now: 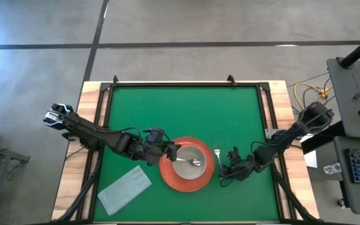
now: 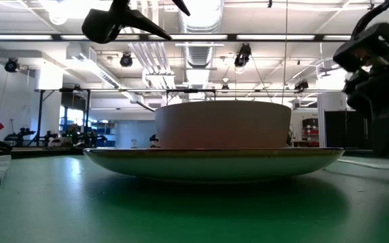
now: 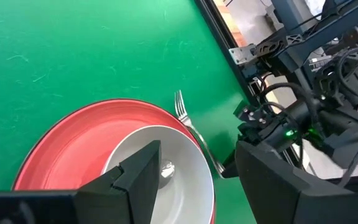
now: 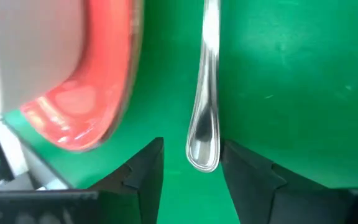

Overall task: Set table place
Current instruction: Put the silver fork to the right of the orange plate

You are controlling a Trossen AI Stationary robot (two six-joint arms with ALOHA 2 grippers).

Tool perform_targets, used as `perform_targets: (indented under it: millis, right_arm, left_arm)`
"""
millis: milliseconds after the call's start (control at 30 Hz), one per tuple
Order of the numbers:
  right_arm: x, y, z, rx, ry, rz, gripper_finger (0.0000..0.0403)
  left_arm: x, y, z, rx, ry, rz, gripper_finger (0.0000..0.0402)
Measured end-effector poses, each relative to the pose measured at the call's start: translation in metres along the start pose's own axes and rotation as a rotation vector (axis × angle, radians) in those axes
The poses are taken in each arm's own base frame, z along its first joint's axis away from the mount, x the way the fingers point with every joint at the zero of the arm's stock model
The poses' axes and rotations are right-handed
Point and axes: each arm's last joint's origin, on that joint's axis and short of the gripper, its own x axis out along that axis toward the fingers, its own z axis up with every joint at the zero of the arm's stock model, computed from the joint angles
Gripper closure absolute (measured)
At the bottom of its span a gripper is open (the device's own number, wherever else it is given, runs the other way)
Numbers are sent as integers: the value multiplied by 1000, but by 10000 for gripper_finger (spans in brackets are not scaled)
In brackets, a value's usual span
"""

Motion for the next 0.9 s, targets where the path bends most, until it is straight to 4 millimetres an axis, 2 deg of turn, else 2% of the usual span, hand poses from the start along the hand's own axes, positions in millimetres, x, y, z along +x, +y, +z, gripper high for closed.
perform_targets:
  millis: [167, 400, 633, 900]
  right_arm:
    - [-6, 5, 0, -34, 19, 35, 250]
    - [1, 2, -1, -37, 45, -6, 250]
    - [3, 11, -5, -106, 44, 13, 250]
    - [3, 3, -1, -124, 3, -69, 254]
  left_arm:
    - [0, 1, 0, 5, -7, 9, 210]
    - [0, 1, 0, 6, -15, 12, 210]
    - [0, 1, 0, 1, -16, 6, 210]
    - [0, 0, 1, -5, -18, -2, 210]
